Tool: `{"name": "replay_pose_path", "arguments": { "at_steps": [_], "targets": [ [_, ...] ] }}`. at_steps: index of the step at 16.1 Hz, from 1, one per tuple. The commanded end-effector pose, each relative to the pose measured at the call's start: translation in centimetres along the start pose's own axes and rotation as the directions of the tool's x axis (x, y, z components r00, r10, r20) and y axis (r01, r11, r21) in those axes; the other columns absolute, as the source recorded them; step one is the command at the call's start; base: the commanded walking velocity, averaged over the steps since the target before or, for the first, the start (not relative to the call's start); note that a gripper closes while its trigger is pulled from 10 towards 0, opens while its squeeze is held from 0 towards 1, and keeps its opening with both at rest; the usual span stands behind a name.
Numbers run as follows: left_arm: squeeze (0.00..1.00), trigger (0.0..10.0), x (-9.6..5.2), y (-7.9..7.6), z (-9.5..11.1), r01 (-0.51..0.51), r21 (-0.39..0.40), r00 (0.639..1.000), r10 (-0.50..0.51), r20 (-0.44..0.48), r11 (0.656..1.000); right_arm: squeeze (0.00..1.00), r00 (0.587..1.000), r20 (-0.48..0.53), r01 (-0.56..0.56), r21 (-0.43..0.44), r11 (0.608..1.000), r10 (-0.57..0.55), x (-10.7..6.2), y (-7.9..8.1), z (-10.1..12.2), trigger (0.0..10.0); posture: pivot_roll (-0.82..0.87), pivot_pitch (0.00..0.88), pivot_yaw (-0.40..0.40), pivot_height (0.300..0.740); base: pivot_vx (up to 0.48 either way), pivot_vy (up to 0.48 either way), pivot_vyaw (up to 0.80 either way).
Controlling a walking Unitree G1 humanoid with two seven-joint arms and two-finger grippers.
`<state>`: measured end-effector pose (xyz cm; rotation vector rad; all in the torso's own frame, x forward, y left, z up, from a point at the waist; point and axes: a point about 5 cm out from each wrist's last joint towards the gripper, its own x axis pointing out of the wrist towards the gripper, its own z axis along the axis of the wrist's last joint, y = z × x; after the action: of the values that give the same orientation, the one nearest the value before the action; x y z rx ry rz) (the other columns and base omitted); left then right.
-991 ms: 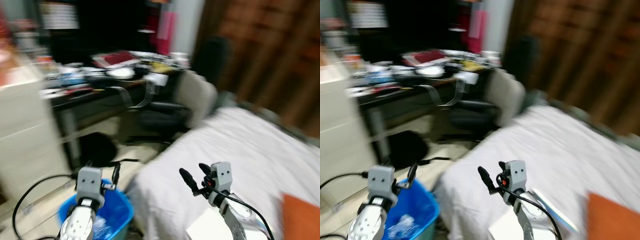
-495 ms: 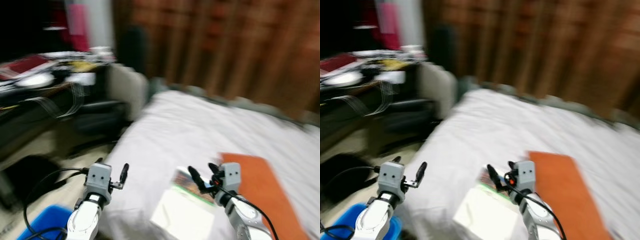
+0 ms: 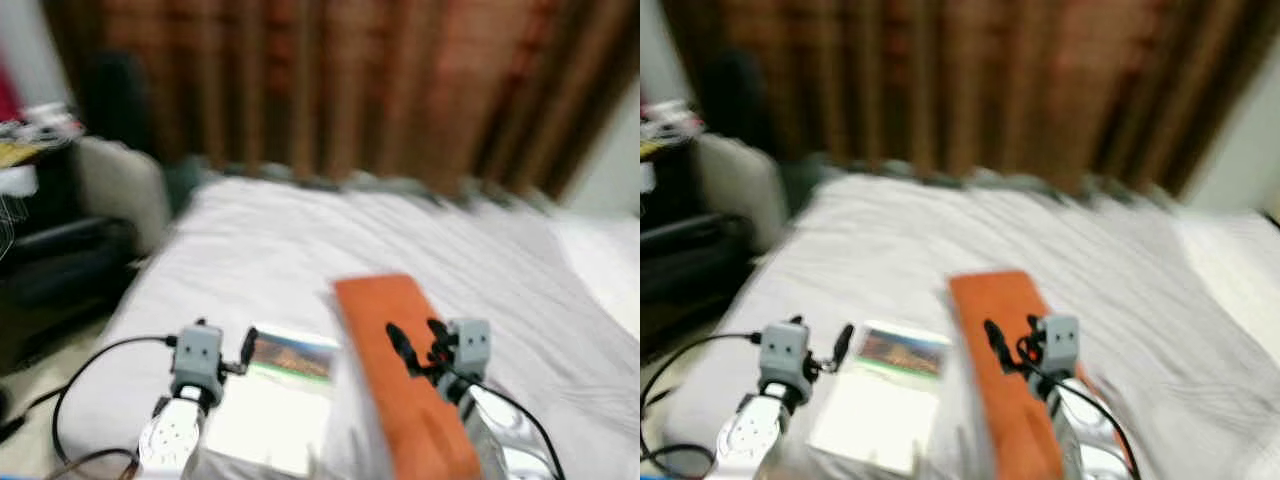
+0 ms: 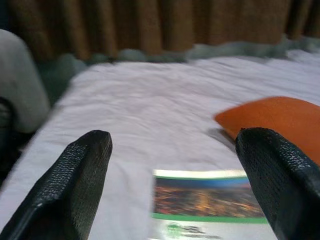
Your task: Clean up the room
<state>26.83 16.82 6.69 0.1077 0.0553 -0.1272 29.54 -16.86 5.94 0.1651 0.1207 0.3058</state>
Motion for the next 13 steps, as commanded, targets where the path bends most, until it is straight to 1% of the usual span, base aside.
{"name": "replay_pose_path", "arguments": {
  "at_steps": [1, 2, 5, 6, 7, 10, 13],
  "targets": [
    [0.00, 10.0, 0.07, -0.58, -0.20, 0.010, -0.010, 1.000, -0.010, -0.017, 1.000, 0.00, 1.000, -0.011, 0.005, -0.011, 1.000, -0.005, -0.28, -0.46, -0.15, 10.0, 0.10, 0.000, -0.086, 0.740, 0.000, 0.000, -0.80],
    [0.00, 10.0, 0.06, -0.54, -0.26, -0.015, -0.020, 1.000, 0.015, -0.024, 1.000, 0.00, 1.000, -0.022, -0.006, -0.017, 1.000, 0.005, -0.27, -0.43, -0.23, 10.0, 0.10, 0.000, -0.089, 0.740, 0.000, 0.000, -0.80],
    [0.00, 10.0, 0.11, -0.88, -0.28, -0.028, -0.038, 0.999, 0.027, -0.024, 0.999, 0.00, 1.000, -0.028, -0.015, -0.023, 1.000, 0.014, -0.30, -0.47, -0.25, 10.0, 0.10, 0.000, -0.091, 0.740, 0.000, 0.000, -0.73],
    [0.00, 10.0, 0.06, -1.06, -0.05, -0.028, -0.056, 1.000, 0.027, -0.006, 0.998, 0.00, 0.999, -0.031, -0.018, -0.020, 1.000, 0.018, -0.28, -0.40, -0.28, 10.0, 0.09, 0.000, -0.092, 0.740, 0.352, -0.319, 0.00],
    [0.00, 10.0, 0.17, -1.06, -0.04, -0.053, -0.047, 0.999, 0.053, -0.010, 0.997, 0.00, 0.999, -0.029, -0.025, -0.022, 0.999, 0.024, -0.24, -0.29, -0.23, 10.0, 0.09, 0.000, -0.093, 0.740, 0.349, -0.326, 0.00],
    [0.00, 10.0, 0.27, -1.23, -0.12, -0.060, -0.048, 0.998, 0.060, -0.017, 0.997, 0.00, 0.999, -0.031, -0.038, -0.034, 0.999, 0.037, -0.23, -0.11, -0.28, 10.0, 0.09, 0.000, -0.093, 0.740, 0.344, -0.331, 0.00],
    [0.00, 10.0, 0.23, -1.11, -0.32, -0.055, -0.043, 0.998, 0.054, -0.027, 0.998, 0.00, 0.999, -0.036, -0.036, -0.039, 0.999, 0.034, -0.42, -0.23, -0.41, 10.0, 0.09, 0.000, -0.092, 0.740, 0.345, -0.330, 0.62]
  ]
}}
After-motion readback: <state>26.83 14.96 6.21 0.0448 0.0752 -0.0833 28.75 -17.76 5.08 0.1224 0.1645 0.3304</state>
